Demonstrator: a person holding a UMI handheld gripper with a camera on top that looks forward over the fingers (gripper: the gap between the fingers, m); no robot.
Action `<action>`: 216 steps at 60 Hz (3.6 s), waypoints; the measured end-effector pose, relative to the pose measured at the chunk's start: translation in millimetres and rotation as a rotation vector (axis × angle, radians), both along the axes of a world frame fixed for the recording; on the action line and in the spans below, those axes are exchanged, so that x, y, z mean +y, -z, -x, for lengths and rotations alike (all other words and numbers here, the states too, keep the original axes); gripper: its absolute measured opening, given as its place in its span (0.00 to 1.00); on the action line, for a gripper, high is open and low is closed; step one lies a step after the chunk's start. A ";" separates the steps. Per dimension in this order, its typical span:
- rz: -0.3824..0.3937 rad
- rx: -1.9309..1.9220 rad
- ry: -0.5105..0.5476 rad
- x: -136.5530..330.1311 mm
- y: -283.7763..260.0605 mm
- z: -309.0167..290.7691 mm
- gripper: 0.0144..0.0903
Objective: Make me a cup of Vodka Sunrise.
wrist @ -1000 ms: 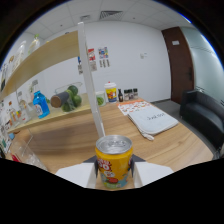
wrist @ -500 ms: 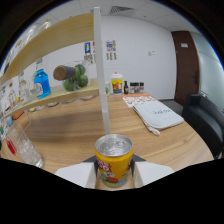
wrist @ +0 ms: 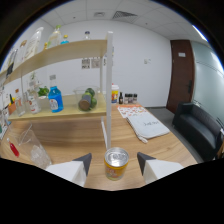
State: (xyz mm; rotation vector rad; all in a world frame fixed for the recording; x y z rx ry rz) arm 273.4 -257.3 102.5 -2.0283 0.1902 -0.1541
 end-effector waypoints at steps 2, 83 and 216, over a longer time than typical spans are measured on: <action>-0.014 -0.009 -0.008 -5.1 -13.9 9.6 0.94; -0.098 0.059 -0.222 144.4 -87.0 322.0 0.38; 0.097 0.054 -0.228 34.7 54.8 358.7 0.87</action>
